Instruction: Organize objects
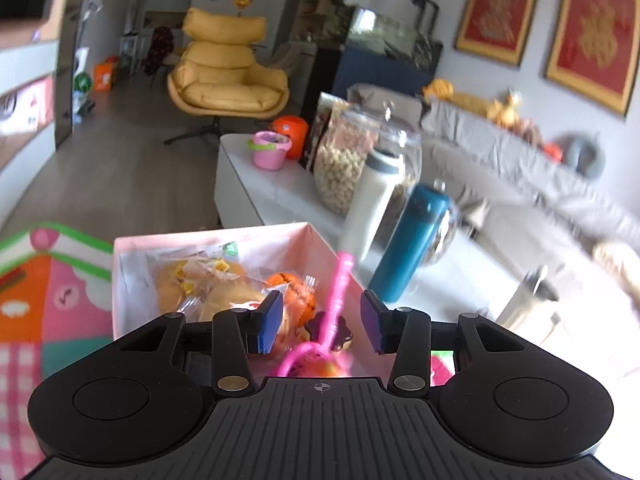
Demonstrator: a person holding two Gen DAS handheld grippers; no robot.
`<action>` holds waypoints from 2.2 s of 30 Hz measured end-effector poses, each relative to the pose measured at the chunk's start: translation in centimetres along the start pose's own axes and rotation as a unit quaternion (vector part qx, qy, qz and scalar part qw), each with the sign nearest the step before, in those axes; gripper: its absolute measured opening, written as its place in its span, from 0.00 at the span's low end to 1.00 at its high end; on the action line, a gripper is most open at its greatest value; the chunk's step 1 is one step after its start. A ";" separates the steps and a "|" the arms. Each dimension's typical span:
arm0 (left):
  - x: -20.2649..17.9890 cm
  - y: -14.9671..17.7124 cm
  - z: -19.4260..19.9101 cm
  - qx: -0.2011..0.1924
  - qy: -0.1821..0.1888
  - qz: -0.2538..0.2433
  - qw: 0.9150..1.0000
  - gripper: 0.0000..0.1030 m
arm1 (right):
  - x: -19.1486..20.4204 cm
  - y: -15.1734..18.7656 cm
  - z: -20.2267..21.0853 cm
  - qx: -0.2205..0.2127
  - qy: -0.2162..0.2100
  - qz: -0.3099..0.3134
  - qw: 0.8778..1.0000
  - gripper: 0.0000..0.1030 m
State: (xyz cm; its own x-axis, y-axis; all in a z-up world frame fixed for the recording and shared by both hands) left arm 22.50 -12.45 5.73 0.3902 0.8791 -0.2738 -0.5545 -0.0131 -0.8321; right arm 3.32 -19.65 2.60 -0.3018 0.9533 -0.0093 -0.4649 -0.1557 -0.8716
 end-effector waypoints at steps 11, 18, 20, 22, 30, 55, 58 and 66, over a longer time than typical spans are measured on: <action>8.1 4.8 8.8 -0.037 -0.047 0.062 0.996 0.45 | -4.1 -6.7 -1.7 -0.024 0.005 -0.052 0.998 0.77; 10.5 6.6 9.2 -0.019 -0.053 0.098 0.994 0.45 | -7.5 -15.5 -11.2 0.008 0.001 -0.132 0.991 0.78; 10.8 6.7 9.4 -0.017 -0.055 0.102 0.993 0.45 | -8.7 -16.0 -14.0 0.037 0.003 -0.153 0.988 0.81; 11.0 7.0 10.2 -0.019 -0.052 0.105 0.993 0.45 | -9.8 -15.4 -15.0 0.053 0.017 -0.172 0.984 0.81; 10.3 7.0 9.1 -0.017 -0.053 0.107 0.993 0.45 | -12.7 -10.1 -9.7 0.050 0.006 -0.185 0.981 0.81; 6.4 9.9 12.1 -0.022 -0.131 0.010 0.991 0.45 | -3.9 0.9 -2.9 0.078 0.014 -0.057 0.995 0.84; 6.1 13.4 13.8 0.001 -0.153 -0.001 0.988 0.46 | -1.9 1.7 -2.6 0.078 0.029 -0.073 0.994 1.00; 5.7 16.4 13.6 0.026 -0.173 0.001 0.985 0.49 | 1.1 3.6 -5.3 0.117 0.079 -0.029 0.990 1.00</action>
State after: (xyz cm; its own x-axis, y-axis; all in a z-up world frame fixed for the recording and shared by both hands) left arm 5.66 -1.17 -2.96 0.1203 0.9890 -0.0864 -0.5947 0.0021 -0.8039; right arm 5.75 -17.80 -3.13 -0.1446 0.9880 -0.0550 -0.6626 -0.1380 -0.7361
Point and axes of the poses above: each gripper's, at about its wrist camera, not at the fingertips, and z roughly against the way its jaws point, x to its left, y to its underside, the point moved 5 cm from there along -z, roughly the way its jaws point, and after that the axes turned 2 degrees about -x, right-handed, at the moved point
